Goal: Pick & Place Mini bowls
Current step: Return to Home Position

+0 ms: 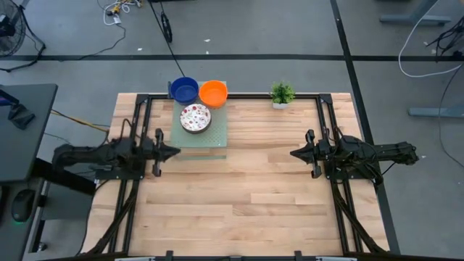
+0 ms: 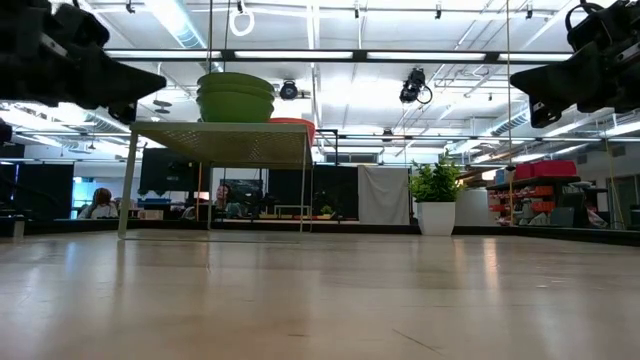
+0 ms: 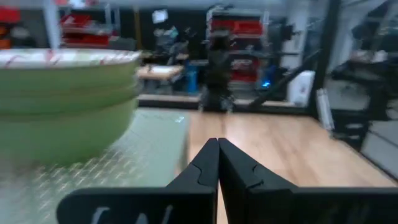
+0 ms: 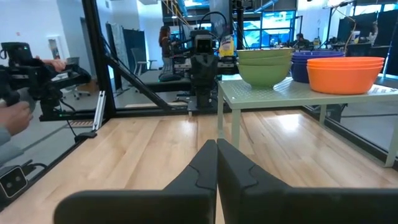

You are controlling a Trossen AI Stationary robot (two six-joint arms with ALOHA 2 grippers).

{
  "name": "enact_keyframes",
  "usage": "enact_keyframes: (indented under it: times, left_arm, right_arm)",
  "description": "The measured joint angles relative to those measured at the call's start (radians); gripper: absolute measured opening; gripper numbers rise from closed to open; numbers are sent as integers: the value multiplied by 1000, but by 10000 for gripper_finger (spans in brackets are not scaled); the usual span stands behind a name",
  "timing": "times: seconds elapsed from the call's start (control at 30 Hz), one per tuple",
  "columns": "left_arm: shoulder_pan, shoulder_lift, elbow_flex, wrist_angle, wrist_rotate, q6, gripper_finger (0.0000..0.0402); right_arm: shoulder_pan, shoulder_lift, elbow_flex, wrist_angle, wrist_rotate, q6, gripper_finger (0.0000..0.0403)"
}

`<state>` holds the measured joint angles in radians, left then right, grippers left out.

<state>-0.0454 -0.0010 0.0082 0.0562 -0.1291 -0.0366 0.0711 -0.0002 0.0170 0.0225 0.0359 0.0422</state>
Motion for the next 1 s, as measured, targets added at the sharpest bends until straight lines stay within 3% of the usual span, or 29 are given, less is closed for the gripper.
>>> enact_keyframes:
  times: [0.27, 0.77, 1.0]
  left_arm:
    - [132, 2, 1, -19, 3, -58, 7]
    - [91, 2, 1, -43, 90, 22, 7]
    - [91, 5, -1, 25, 88, 22, 7]
  right_arm:
    - [0, 0, 0, 0, 0, 0, 7]
    - [0, 0, 0, 0, 0, 0, 7]
    - [0, 0, 0, 0, 0, 0, 7]
